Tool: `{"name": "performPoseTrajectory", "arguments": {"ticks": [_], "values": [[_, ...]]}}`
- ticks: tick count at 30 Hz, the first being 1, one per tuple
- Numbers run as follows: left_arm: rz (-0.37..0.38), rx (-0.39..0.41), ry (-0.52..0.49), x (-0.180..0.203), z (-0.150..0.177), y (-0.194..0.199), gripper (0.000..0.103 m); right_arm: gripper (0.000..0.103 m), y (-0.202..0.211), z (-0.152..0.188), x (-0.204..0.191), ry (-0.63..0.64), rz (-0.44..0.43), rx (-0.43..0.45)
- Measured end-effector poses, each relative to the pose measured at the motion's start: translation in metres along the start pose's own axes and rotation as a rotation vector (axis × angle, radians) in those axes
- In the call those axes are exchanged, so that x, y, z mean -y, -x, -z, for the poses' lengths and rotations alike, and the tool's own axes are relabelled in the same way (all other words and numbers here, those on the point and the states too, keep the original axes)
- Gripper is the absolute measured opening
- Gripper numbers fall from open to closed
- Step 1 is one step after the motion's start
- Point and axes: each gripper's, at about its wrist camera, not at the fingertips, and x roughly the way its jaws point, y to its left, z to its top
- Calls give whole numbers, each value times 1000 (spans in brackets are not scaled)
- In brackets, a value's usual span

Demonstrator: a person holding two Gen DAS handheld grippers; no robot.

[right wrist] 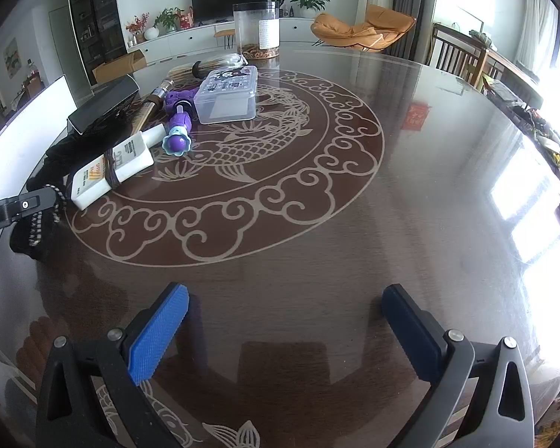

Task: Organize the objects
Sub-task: 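Grasp the black fabric bag with the left gripper and lift it, then grasp the white sunscreen bottle with the right gripper while the left gripper holds the black bag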

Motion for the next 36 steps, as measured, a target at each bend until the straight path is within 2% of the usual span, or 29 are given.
{"name": "performPoseTrajectory", "arguments": {"ticks": [3, 6, 8, 13, 17, 24, 27, 32, 34, 36], "values": [[13, -9, 14, -11, 19, 15, 37, 103, 0, 0, 0, -1, 1, 0], [12, -12, 44, -26, 36, 28, 48, 103, -1, 0, 0, -3, 2, 1], [-15, -34, 58, -37, 46, 30, 81, 103, -1, -1, 0, -3, 1, 1], [-77, -27, 8, -32, 42, 20, 85, 103, -1, -1, -1, -3, 3, 0], [-152, -28, -94, -16, 48, 10, 102, 103, -2, -1, 0, -12, 9, 1], [-155, -23, -79, -19, 47, 11, 103, 103, -4, -1, -1, -17, 16, 0], [-157, -22, -77, -18, 47, 11, 103, 103, -4, -5, -6, -48, 50, -13], [-156, -22, -78, -18, 47, 10, 103, 103, -4, -45, -61, -148, -202, -34], [-156, -22, -78, -18, 47, 10, 103, 102, -15, -69, -87, -177, -250, -74], [-156, -22, -78, -18, 47, 10, 103, 99, -28, -91, -105, -196, -254, -94]]}}
